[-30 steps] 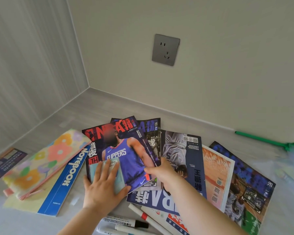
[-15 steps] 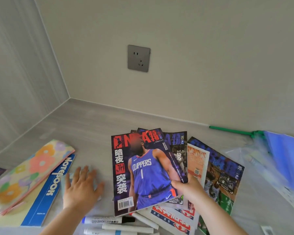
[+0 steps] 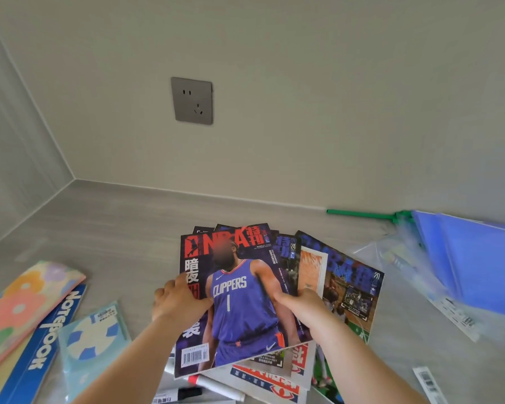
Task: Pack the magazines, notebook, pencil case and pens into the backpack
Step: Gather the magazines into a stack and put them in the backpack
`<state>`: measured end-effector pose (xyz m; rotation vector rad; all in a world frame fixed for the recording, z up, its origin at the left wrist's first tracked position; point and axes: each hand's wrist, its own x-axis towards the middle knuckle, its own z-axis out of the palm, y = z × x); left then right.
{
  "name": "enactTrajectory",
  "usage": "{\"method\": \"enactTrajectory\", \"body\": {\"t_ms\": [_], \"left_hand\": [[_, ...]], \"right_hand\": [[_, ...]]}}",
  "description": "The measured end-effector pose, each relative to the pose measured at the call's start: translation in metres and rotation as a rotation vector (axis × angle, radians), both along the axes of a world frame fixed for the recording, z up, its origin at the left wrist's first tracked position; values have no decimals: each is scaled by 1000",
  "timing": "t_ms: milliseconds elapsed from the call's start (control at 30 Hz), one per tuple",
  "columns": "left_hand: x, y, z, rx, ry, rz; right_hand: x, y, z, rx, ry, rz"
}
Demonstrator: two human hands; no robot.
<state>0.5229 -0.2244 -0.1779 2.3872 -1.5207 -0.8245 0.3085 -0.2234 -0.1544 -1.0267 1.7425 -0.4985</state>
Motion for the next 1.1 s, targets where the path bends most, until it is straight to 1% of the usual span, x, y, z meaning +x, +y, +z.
{"method": "enactTrajectory", "body": {"t_ms": [133, 233, 300, 333, 400, 433, 467, 500, 567, 600, 667, 700, 733, 767, 900, 1000, 1100], "left_hand": [[6, -8, 0, -46, 105, 74], [1, -9, 0, -55, 153, 33], [-7, -5, -2, -77, 179, -3], [-11, -4, -2, -91, 205, -16], [-24, -3, -3, -107, 276, -43], [-32, -4, -4, -108, 311, -61], [-41, -5, -3, -107, 344, -79], [-49, -7, -3, -109, 376, -90], [-62, -11, 0, -110, 440, -72], [-67, -13, 2, -100, 485, -42], [-73, -19, 7, -68, 547, 2], [-74, -23, 10, -53, 552, 12], [-75, -27, 11, -40, 551, 25], [-76, -31, 12, -31, 541, 37], [-78, -38, 11, 29, 536, 60], [-91, -28, 3, 57, 594, 25], [-107, -25, 3, 15, 493, -70]], "right_hand": [[1, 3, -9, -48, 7, 58], [-5, 11, -16, -88, 42, 51], [-12, 18, -18, -87, 98, 34], [-18, 23, -19, -88, 183, 38], [-30, 31, -20, -76, 452, 40], [-38, 34, -23, -79, 534, -2], [-45, 37, -24, -110, 538, -85], [-53, 38, -25, -164, 489, -186], [-67, 40, -20, -274, 272, -429], [-75, 41, -17, -292, 152, -532], [-91, 39, -14, -247, -86, -675], [-99, 37, -16, -210, -189, -712], [-106, 35, -18, -174, -251, -723], [-111, 33, -20, -140, -278, -725], [-117, 27, -22, -76, -250, -683], [-119, 22, -21, -43, -133, -617], [-122, 19, -22, -50, -88, -606]]}}
